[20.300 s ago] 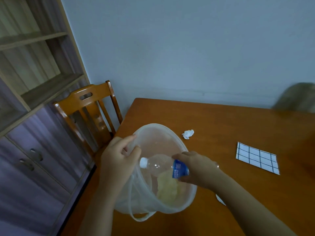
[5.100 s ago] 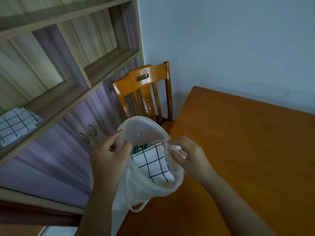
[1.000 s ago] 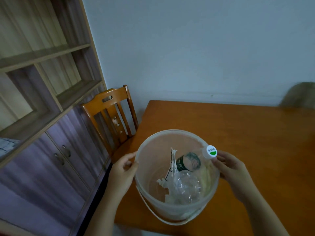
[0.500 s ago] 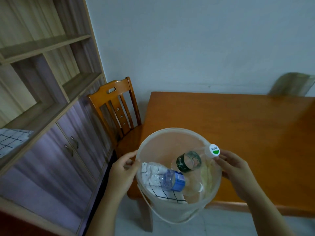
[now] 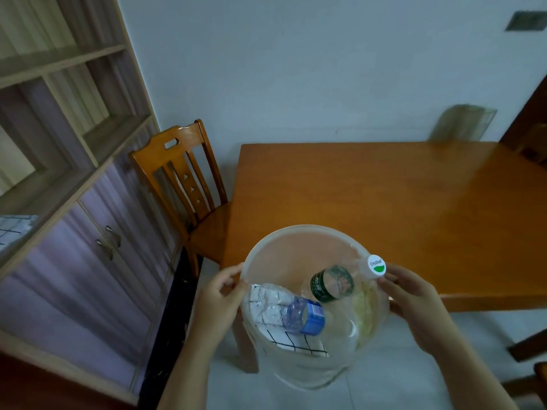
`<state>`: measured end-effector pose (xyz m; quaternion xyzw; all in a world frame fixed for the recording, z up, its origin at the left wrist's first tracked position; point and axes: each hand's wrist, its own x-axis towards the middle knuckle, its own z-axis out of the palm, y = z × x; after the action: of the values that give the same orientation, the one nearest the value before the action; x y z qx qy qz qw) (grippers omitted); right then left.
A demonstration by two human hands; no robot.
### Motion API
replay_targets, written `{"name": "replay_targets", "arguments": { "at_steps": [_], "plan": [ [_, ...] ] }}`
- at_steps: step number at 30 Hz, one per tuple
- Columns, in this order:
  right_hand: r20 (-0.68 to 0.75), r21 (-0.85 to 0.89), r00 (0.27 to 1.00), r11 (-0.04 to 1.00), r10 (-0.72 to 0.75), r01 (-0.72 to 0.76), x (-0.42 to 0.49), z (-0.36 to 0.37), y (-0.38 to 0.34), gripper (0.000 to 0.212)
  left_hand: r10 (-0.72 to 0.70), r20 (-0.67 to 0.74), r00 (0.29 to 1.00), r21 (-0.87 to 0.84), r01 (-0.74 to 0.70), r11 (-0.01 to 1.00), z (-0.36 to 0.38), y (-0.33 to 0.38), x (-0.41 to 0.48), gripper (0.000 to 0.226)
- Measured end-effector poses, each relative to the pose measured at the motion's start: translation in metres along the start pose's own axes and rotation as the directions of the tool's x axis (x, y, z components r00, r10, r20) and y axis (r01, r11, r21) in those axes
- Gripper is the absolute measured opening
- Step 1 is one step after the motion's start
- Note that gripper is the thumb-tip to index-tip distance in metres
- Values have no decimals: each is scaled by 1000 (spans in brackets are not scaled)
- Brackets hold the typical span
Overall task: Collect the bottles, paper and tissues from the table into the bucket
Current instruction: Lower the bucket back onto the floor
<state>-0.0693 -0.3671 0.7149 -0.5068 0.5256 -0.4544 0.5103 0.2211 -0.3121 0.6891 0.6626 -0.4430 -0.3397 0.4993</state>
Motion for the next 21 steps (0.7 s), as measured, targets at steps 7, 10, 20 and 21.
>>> {"name": "replay_targets", "arguments": {
  "at_steps": [7, 10, 20, 21],
  "plan": [
    [-42, 44, 999, 999, 15, -13, -32, -50, 8, 24, 22, 22, 1000, 5, -22, 1000, 39, 11, -37, 30],
    [-58, 47, 998, 999, 22, -19, -48, -75, 12, 26, 16, 25, 1000, -8, -16, 1000, 57, 17, -56, 29],
    [-51, 63, 996, 996, 73, -69, -95, -154, 68, 28, -11, 56, 998, 33, 10, 999, 127, 8, -124, 28],
    [-54, 69, 995, 995, 81, -77, -98, -158, 77, 28, -15, 51, 999, 31, 13, 999, 133, 2, -129, 28]
  ]
}}
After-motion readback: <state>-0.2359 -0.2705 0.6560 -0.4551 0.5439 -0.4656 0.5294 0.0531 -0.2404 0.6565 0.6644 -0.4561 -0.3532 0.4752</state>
